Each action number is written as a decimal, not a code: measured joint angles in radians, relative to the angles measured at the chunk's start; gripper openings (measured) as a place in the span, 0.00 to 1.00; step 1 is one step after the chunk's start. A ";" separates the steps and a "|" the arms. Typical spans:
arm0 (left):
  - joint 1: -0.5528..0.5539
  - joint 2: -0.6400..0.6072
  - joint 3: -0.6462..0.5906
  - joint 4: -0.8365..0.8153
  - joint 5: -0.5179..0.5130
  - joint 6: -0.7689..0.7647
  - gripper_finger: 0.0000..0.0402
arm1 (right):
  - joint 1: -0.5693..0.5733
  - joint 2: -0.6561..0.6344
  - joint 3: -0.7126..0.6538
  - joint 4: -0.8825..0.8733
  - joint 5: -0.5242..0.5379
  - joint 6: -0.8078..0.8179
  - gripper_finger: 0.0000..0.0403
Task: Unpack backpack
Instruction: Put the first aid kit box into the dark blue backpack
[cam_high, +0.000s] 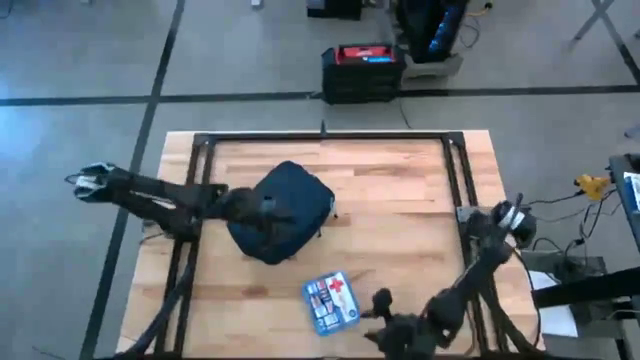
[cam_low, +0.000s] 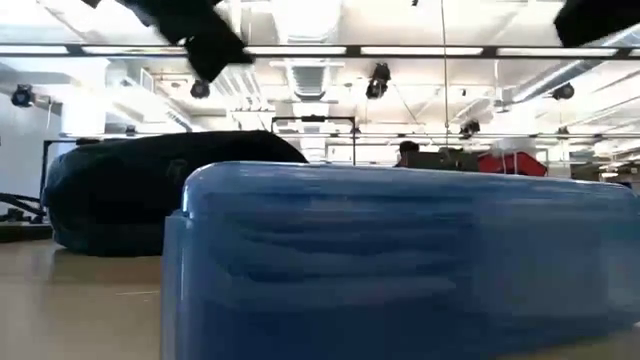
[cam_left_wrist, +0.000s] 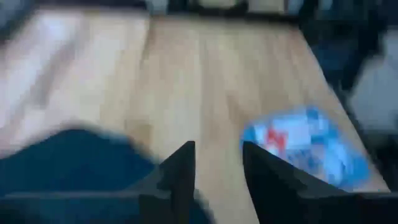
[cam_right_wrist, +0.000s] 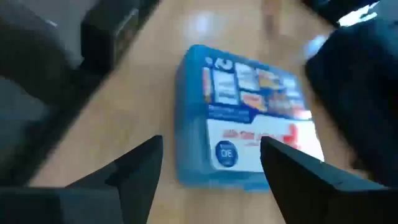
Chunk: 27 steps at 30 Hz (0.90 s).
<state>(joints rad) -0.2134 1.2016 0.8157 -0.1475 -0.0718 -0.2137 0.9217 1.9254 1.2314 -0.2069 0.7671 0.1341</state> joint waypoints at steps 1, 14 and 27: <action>-0.017 0.023 -0.002 0.001 0.010 -0.014 0.26 | 0.001 0.021 0.019 -0.007 0.020 0.000 0.66; -0.052 0.435 0.073 0.205 -0.012 -0.006 0.20 | -0.013 0.252 0.295 -0.254 0.072 0.031 0.77; -0.044 0.715 0.079 0.325 0.056 -0.052 0.20 | -0.130 0.293 0.304 -0.308 0.091 -0.060 0.77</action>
<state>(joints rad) -0.2573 1.9169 0.8944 0.1772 -0.0153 -0.2654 0.7917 2.2179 1.5352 -0.5145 0.8579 0.0738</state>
